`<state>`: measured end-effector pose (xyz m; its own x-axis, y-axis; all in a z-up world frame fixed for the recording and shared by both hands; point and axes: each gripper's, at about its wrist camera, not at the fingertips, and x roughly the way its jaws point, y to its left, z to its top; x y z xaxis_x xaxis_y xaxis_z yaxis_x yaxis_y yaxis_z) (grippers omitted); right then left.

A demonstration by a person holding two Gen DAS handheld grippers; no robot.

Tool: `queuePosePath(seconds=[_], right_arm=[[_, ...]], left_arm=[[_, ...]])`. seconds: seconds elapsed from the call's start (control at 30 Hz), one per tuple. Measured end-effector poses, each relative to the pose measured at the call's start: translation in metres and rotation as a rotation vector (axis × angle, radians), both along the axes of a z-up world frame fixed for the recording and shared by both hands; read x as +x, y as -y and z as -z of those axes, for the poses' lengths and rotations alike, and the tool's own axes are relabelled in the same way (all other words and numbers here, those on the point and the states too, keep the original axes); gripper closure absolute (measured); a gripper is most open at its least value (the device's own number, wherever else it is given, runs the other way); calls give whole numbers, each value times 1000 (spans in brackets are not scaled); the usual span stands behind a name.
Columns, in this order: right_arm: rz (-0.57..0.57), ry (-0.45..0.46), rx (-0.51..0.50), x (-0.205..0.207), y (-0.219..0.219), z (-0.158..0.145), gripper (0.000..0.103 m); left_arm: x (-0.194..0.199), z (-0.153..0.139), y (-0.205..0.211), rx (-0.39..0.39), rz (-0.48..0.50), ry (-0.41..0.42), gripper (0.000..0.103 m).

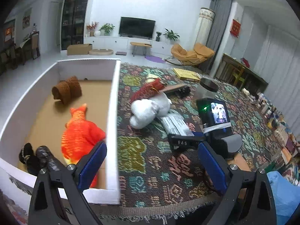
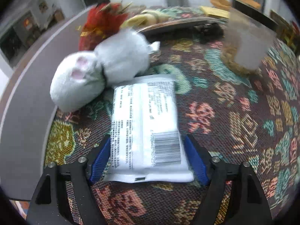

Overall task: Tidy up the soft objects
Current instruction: 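Grasp the white barcode package with the right gripper, then lower the white package onto the cloth and open the right gripper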

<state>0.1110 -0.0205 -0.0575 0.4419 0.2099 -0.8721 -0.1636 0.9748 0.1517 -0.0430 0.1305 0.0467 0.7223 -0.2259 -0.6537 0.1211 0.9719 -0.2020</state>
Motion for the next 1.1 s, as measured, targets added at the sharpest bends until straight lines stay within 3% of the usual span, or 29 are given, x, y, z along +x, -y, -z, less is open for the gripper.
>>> queuePosePath(seconds=[0.17, 0.3, 0.43, 0.6, 0.7, 0.87, 1.0, 1.1], right_arm=[[33, 6, 16, -33, 47, -3, 33], [156, 16, -5, -56, 112, -9, 33], [312, 31, -15, -36, 181, -13, 33], [387, 207, -8, 23, 230, -30, 30], [402, 153, 25, 37, 238, -27, 30], [428, 220, 44, -7, 241, -38, 23], [443, 64, 18, -27, 232, -12, 23], [423, 58, -78, -29, 218, -7, 23]], left_arm=[[0, 2, 29, 27, 82, -3, 6], [4, 18, 58, 49, 158, -43, 6], [10, 43, 88, 63, 220, -117, 6], [21, 78, 123, 106, 266, -187, 6], [35, 92, 136, 151, 265, -191, 6], [73, 111, 143, 154, 226, -180, 6], [104, 119, 155, 161, 206, -154, 6], [119, 121, 165, 164, 213, -131, 6]])
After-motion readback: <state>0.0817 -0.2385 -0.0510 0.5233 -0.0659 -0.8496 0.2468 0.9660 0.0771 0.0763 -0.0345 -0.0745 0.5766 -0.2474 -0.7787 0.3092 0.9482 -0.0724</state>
